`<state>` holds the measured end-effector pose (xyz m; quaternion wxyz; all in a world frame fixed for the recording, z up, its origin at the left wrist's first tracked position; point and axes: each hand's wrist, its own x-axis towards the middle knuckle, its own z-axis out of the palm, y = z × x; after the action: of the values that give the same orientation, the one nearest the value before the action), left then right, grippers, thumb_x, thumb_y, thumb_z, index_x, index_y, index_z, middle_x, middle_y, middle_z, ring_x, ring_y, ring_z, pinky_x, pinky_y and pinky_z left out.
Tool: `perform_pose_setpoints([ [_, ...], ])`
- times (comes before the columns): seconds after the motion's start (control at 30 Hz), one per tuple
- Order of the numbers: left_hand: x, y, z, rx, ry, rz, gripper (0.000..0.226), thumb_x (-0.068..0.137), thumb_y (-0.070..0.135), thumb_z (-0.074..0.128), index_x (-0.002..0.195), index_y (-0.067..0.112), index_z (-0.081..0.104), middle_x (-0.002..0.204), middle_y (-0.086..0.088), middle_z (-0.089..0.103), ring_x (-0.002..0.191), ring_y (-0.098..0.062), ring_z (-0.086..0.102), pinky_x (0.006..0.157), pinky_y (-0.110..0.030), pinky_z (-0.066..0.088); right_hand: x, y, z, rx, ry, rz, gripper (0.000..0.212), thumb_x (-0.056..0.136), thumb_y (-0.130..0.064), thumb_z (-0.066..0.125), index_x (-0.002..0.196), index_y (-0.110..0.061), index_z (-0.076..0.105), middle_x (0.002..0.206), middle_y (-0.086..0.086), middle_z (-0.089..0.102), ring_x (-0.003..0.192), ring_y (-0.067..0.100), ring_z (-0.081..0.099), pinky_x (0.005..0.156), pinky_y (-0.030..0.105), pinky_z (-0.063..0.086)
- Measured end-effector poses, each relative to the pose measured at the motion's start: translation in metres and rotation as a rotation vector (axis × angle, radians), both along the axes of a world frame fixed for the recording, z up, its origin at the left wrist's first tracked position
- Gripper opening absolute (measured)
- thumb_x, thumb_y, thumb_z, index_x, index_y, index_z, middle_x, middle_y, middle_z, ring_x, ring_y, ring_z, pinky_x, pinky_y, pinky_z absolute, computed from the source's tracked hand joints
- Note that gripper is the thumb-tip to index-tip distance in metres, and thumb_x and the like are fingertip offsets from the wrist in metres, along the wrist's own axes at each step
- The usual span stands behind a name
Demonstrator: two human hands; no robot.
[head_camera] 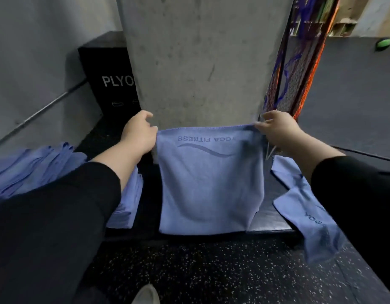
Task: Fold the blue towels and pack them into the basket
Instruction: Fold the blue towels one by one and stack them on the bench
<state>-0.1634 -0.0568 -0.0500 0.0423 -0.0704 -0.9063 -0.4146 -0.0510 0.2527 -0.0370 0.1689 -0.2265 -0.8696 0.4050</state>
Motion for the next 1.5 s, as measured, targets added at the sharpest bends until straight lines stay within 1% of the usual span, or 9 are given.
perform_pose_setpoints([
  [0.13, 0.043, 0.043, -0.06, -0.258, 0.04, -0.39, 0.042, 0.099, 0.024, 0.059, 0.141, 0.016, 0.056, 0.137, -0.01, 0.06, 0.127, -0.027, 0.055, 0.103, -0.032, 0.042, 0.01, 0.005, -0.073, 0.233, -0.367, 0.111, 0.031, 0.092, -0.035, 0.068, 0.073, -0.017, 0.052, 0.067, 0.001, 0.052, 0.068, 0.019, 0.047, 0.059, 0.03, 0.033],
  [0.2, 0.073, 0.051, -0.099, -0.578, -0.106, -0.653, 0.058, 0.103, 0.04, 0.051, 0.156, 0.022, 0.036, 0.164, -0.009, 0.028, 0.15, -0.024, 0.028, 0.119, -0.035, 0.027, 0.039, -0.001, -0.113, 0.261, -0.448, 0.158, 0.028, 0.091, -0.033, 0.068, 0.071, -0.017, 0.056, 0.07, 0.003, 0.059, 0.073, 0.024, 0.055, 0.061, 0.032, 0.035],
  [0.3, 0.084, 0.048, -0.127, -0.885, -0.239, -0.812, 0.073, 0.103, 0.054, 0.042, 0.162, 0.031, 0.006, 0.169, -0.004, -0.013, 0.156, -0.022, -0.008, 0.125, -0.049, 0.006, 0.077, -0.003, -0.142, 0.219, -0.415, 0.128, 0.016, 0.091, -0.032, 0.068, 0.077, -0.023, 0.067, 0.079, -0.001, 0.069, 0.082, 0.023, 0.064, 0.069, 0.034, 0.045],
  [0.43, 0.079, 0.042, -0.127, -0.82, -0.236, -0.799, 0.072, 0.103, 0.05, 0.043, 0.162, 0.031, 0.007, 0.169, -0.001, -0.012, 0.156, -0.017, -0.009, 0.126, -0.045, 0.005, 0.092, -0.006, -0.138, 0.2, -0.401, 0.159, 0.01, 0.091, -0.029, 0.07, 0.096, -0.021, 0.074, 0.091, -0.003, 0.073, 0.088, 0.02, 0.066, 0.079, 0.034, 0.051],
  [0.57, 0.085, 0.047, -0.129, -0.873, -0.226, -0.781, 0.074, 0.103, 0.051, 0.042, 0.162, 0.029, 0.003, 0.169, -0.003, -0.014, 0.156, -0.019, -0.011, 0.126, -0.048, 0.005, 0.094, -0.008, -0.14, 0.158, -0.43, 0.208, 0.016, 0.09, -0.033, 0.071, 0.08, -0.022, 0.068, 0.073, -0.009, 0.065, 0.065, 0.008, 0.056, 0.055, 0.018, 0.037],
  [0.77, 0.09, 0.048, -0.126, -0.877, -0.236, -0.771, 0.072, 0.104, 0.05, 0.04, 0.162, 0.028, 0.002, 0.168, -0.003, -0.015, 0.155, -0.019, -0.013, 0.126, -0.051, 0.005, 0.078, -0.011, -0.146, -0.022, -0.372, 0.09, 0.038, 0.093, -0.046, 0.065, 0.078, -0.011, 0.07, 0.073, 0.0, 0.073, 0.059, 0.015, 0.057, 0.057, 0.028, 0.041],
  [0.9, 0.089, 0.049, -0.127, -0.881, -0.236, -0.766, 0.072, 0.104, 0.05, 0.04, 0.162, 0.029, 0.002, 0.168, -0.002, -0.015, 0.155, -0.019, -0.013, 0.126, -0.051, 0.005, 0.072, -0.013, -0.147, -0.116, -0.379, 0.029, 0.039, 0.087, -0.037, 0.072, 0.076, 0.0, 0.068, 0.066, 0.015, 0.066, 0.055, 0.018, 0.047, 0.055, 0.03, 0.037],
  [1.1, 0.087, 0.049, -0.128, -0.885, -0.247, -0.77, 0.073, 0.104, 0.05, 0.041, 0.162, 0.031, 0.001, 0.168, -0.001, -0.015, 0.155, -0.018, -0.013, 0.125, -0.05, 0.004, 0.061, -0.022, -0.148, -0.18, -0.25, -0.032, 0.018, 0.079, -0.025, 0.068, 0.068, -0.014, 0.059, 0.056, -0.003, 0.055, 0.06, 0.02, 0.053, 0.061, 0.035, 0.047],
  [1.5, 0.086, 0.049, -0.128, -0.886, -0.255, -0.776, 0.074, 0.104, 0.05, 0.042, 0.161, 0.032, -0.001, 0.168, -0.001, -0.016, 0.155, -0.018, -0.013, 0.125, -0.051, 0.004, 0.066, -0.009, -0.126, -0.654, -0.004, 0.07, 0.027, 0.089, -0.003, 0.063, 0.075, -0.018, 0.046, 0.059, 0.007, 0.043, 0.048, 0.021, 0.037, 0.048, 0.031, 0.027],
])
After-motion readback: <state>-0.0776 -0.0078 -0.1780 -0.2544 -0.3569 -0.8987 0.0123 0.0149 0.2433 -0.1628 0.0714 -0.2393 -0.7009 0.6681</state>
